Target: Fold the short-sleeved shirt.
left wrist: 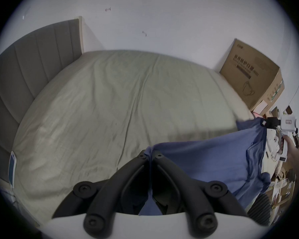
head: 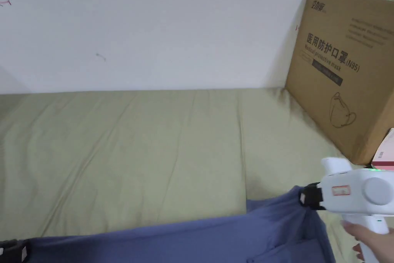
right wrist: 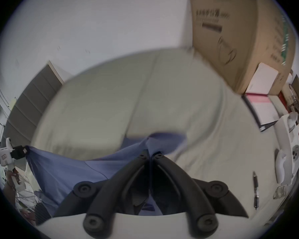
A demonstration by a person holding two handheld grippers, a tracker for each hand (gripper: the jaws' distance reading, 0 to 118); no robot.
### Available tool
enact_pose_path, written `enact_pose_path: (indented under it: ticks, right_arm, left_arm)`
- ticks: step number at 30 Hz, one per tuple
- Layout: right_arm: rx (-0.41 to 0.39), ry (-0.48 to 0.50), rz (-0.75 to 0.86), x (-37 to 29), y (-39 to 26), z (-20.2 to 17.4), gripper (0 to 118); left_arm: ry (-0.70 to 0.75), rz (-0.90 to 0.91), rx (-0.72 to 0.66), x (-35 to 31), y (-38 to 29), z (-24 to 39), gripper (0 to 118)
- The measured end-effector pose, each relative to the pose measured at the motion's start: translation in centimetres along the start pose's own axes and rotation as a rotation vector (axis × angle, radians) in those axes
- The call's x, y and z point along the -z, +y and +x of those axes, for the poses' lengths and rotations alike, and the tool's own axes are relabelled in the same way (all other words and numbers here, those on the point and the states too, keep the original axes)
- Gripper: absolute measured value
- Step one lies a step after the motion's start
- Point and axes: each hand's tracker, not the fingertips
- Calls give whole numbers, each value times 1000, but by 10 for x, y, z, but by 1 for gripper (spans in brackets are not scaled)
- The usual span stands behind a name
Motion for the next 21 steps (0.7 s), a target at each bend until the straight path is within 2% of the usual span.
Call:
enact_pose_path:
  ticks: [3, 10, 15, 18, 21]
  right_arm:
    - [20, 42, 63, -59, 13, -2, 0]
    - [-4, 55, 237, -180, 53, -20, 0]
    - [-67, 27, 336, -226, 98, -34, 0]
    - [-58, 41, 379, -242, 126, -45, 0]
    - [-70, -12, 417, -247, 162, -58, 0]
  left_arm:
    - [-26, 82, 29, -34, 20, 8, 0]
    - [-68, 256, 149, -124, 74, 34, 0]
    - [-79, 325, 166, -159, 120, 42, 1]
    - [-69, 345, 175, -165, 147, 46, 1]
    - [-59, 361, 173, -163, 177, 47, 1]
